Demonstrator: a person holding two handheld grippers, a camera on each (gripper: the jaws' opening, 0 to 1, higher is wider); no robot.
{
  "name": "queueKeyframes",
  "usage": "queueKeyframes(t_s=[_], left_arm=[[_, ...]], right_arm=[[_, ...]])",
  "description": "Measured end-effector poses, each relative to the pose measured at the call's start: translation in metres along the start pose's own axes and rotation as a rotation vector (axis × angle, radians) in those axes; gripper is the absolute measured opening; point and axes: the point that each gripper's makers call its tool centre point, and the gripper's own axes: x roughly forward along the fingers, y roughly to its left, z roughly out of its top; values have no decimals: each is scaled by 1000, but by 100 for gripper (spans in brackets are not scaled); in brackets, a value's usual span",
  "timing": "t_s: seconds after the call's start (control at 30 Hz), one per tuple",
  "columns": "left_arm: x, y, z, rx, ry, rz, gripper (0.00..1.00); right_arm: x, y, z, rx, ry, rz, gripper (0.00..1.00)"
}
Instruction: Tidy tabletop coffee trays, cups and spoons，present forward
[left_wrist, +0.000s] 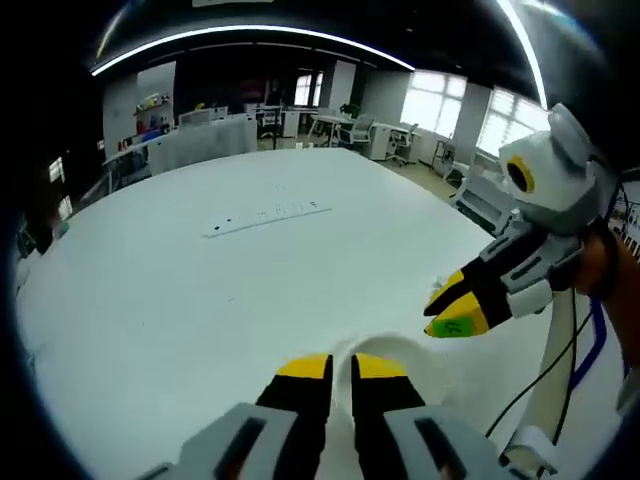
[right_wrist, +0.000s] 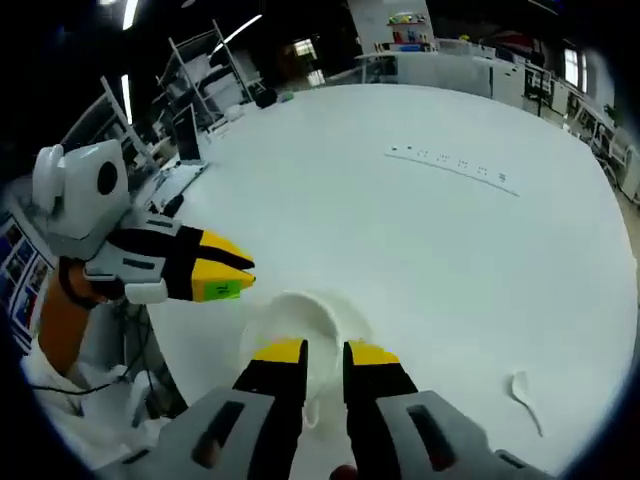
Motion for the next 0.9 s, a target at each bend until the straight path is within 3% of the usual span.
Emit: queueKeyframes(t_s=[0.1, 0.13, 0.17, 0.3, 0.5, 0.6, 0.63, 0.67, 0.73, 0.8, 0.83, 0.9], left_arm=[[-15, 3, 15, 22, -126, 3, 11], [-21, 6, 16, 25, -148, 16, 12], [-26, 6, 25, 62, -214, 9, 13], [-43, 6, 14, 77, -212, 2, 15], [-60, 6, 12, 155, -276, 29, 15], [-70, 22, 20, 188, -342, 58, 15], [-74, 27, 24, 191, -376, 74, 15], [-80, 31, 31, 208, -436, 82, 15], [-89, 38, 32, 206, -488, 102, 15], [-99, 44, 33, 235, -537, 130, 15], [-104, 47, 32, 251, -555, 145, 15], [-113, 52, 29, 288, -577, 185, 15]], right_arm=[[-24, 7, 11, -30, -138, 29, 20], [-32, 9, 8, -24, -151, 36, 20], [-39, 8, 1, -19, -134, 36, 19], [-62, -10, -7, -85, -180, -63, 20], [-88, -14, -9, -98, -280, -82, 25], [-106, -15, -6, -106, -358, -98, 26], [-117, -32, -4, -102, -376, -106, 27], [-124, -35, 0, -119, -417, -113, 28], [-134, -35, -3, -113, -449, -122, 28], [-145, -39, 1, -132, -522, -138, 30], [-147, -40, -2, -126, -525, -141, 31], [-159, -41, -5, -112, -592, -157, 32]])
